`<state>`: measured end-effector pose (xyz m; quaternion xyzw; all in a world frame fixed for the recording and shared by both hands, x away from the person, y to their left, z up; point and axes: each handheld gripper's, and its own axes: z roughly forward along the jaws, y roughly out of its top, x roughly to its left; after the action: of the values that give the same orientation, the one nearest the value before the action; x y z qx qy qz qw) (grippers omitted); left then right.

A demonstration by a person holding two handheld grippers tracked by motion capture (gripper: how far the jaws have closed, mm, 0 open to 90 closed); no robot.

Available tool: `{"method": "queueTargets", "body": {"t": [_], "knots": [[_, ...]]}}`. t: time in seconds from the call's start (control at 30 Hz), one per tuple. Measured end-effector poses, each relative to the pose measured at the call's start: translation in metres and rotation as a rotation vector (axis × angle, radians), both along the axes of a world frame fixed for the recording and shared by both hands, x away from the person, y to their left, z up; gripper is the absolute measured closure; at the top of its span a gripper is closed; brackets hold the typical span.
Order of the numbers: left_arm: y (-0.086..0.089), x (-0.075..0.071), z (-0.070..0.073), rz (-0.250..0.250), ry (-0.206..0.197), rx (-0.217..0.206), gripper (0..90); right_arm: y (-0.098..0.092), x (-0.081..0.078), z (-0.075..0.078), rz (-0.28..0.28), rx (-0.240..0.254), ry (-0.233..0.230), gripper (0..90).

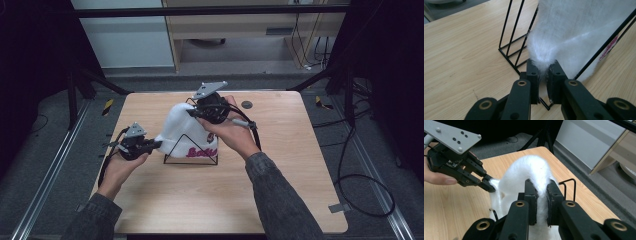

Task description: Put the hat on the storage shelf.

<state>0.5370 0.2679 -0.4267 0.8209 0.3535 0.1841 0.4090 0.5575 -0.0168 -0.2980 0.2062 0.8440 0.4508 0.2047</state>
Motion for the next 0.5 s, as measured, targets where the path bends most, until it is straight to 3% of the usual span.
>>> {"method": "queueTargets", "body": {"t": [0.5], "knots": [[0.0019,-0.0015,-0.0094,0.001,0.016,-0.003,82.1,0.0053,-0.0011,-0.0081,0.009,-0.001,0.021,81.9]]}}
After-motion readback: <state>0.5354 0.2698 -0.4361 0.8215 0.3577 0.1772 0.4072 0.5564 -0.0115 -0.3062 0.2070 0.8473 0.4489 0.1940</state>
